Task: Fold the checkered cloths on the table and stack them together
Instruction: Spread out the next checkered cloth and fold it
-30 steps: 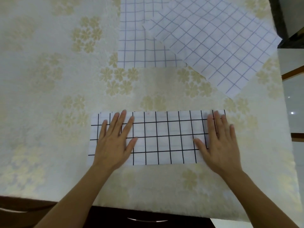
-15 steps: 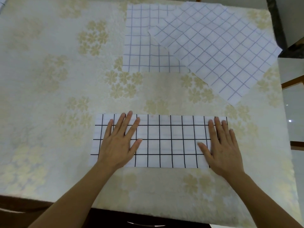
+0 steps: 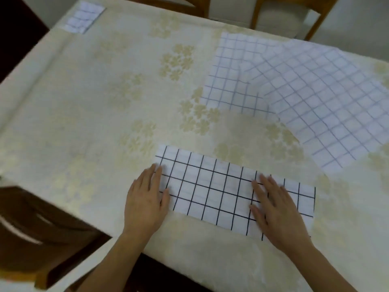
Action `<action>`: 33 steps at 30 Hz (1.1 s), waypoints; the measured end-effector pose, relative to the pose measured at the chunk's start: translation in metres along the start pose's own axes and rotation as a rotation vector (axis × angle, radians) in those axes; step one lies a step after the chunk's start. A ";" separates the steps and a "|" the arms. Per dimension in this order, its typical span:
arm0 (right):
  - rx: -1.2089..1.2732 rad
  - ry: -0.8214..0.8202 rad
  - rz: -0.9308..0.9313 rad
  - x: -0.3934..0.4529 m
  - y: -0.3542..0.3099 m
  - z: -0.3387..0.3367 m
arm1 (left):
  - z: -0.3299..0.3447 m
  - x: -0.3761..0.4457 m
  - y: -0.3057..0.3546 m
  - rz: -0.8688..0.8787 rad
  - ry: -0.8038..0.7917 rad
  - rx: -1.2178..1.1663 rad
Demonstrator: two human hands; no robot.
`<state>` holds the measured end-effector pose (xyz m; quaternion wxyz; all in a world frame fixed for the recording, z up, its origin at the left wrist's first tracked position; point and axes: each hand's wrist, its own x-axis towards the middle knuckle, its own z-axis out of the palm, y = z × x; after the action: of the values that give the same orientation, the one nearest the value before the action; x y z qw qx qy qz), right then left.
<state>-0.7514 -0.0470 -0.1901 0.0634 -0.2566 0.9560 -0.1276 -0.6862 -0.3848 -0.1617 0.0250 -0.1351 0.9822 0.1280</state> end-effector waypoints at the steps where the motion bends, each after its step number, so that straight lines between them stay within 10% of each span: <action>1: 0.011 0.004 -0.064 0.008 -0.003 0.001 | -0.002 -0.006 0.001 -0.019 0.015 0.004; 19: -0.081 -0.115 -1.066 0.214 -0.139 0.024 | 0.021 -0.019 -0.002 -0.459 0.224 -0.036; 33: -0.074 -0.188 -1.291 0.267 -0.164 0.035 | 0.029 -0.004 0.005 -0.605 0.281 -0.004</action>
<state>-0.8965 -0.3268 -0.1927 0.0482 -0.7912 0.6038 -0.0840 -0.6836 -0.3723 -0.1880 -0.0743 -0.4371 0.8911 0.0969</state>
